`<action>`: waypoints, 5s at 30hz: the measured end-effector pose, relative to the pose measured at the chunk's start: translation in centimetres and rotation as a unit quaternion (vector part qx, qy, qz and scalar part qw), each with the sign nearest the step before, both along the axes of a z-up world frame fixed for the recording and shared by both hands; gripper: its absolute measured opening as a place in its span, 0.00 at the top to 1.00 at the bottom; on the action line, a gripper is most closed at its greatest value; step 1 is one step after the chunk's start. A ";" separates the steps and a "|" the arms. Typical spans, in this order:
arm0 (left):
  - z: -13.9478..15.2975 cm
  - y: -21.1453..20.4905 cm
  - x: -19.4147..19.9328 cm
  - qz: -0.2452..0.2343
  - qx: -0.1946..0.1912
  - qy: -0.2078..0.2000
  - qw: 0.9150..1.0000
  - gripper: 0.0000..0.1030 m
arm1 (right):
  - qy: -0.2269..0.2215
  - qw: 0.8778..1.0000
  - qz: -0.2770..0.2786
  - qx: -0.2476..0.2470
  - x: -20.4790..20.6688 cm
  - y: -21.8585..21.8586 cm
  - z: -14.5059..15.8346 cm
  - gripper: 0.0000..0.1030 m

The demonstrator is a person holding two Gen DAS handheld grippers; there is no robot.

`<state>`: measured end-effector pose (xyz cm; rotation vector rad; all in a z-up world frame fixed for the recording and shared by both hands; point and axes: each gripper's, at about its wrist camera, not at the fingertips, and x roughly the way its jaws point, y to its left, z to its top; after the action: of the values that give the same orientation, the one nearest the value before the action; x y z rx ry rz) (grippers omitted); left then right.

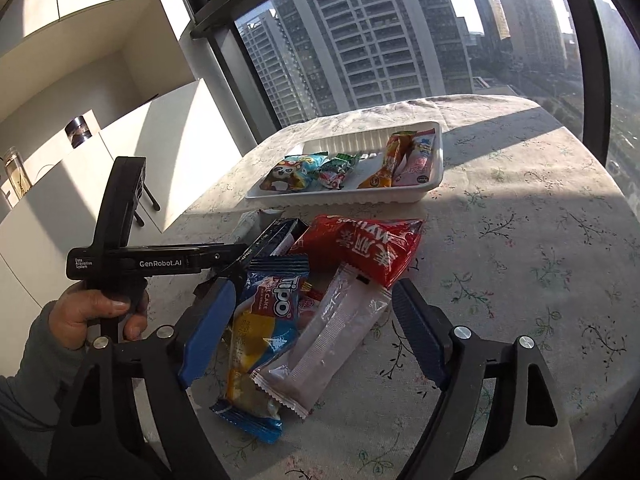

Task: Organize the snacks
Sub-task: 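Grasp the white long snack bag with the left gripper, then grasp the blue Tipo roll cake with the right gripper while the left gripper holds the white bag, then carry the white bag and Tipo roll cake over the tray and lower them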

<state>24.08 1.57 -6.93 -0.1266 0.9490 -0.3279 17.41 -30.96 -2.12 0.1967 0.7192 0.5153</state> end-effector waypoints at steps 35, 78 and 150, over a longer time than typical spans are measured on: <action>-1.1 1.2 -1.1 0.017 0.076 -0.020 0.997 0.85 | 0.005 0.998 0.019 -0.054 -1.2 2.6 -1.1 0.41; -0.1 3.8 -6.3 0.017 -0.003 -0.050 0.999 0.85 | 0.038 0.985 0.026 -0.168 -0.7 9.6 -3.1 0.76; 1.1 -3.5 18.5 -0.018 0.003 -0.013 1.000 0.85 | 0.113 0.993 0.022 -0.023 29.6 5.2 -0.3 0.77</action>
<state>42.54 -1.94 -5.87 -0.0995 0.9267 -0.3581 47.04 -25.80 -2.41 0.1976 0.9578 0.5232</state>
